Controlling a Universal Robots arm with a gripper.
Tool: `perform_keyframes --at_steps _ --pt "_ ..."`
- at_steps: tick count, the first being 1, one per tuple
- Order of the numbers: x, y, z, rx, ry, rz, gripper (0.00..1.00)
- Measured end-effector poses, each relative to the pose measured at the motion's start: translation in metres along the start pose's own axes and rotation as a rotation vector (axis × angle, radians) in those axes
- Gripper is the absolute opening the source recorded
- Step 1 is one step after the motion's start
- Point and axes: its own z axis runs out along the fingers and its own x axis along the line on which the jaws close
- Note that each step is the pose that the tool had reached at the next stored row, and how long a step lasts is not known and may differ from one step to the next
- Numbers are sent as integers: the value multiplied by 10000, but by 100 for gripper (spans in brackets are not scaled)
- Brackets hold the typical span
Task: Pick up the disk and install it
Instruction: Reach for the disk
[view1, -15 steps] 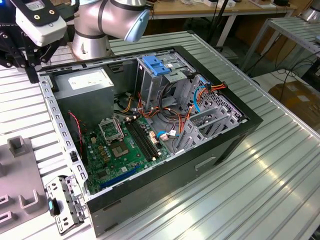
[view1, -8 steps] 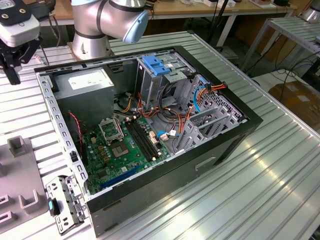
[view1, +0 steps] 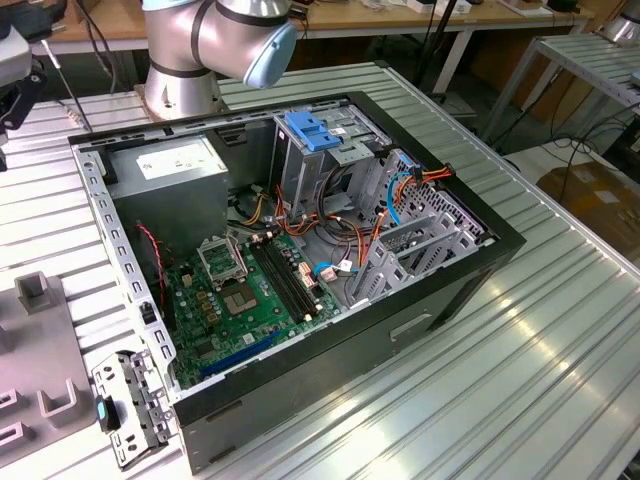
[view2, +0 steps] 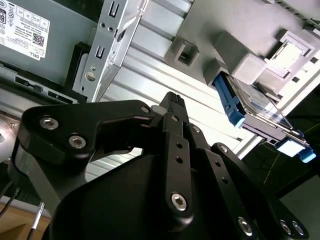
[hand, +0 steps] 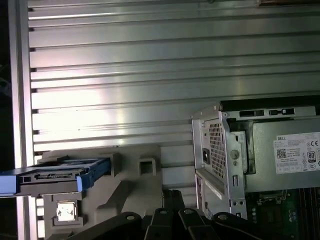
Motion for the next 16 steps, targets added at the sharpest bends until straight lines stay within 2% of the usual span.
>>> perform_keyframes --at_steps 2,4,8,11,14,16 --pt "47 9 -1 1 1 1 11" --pt "137 20 -3 1 1 1 11" --pt "253 37 -5 0 -1 11 11" --pt "335 39 -7 1 1 11 11" --pt "463 32 -10 1 0 10 11" --pt "518 29 -12 1 1 11 11"
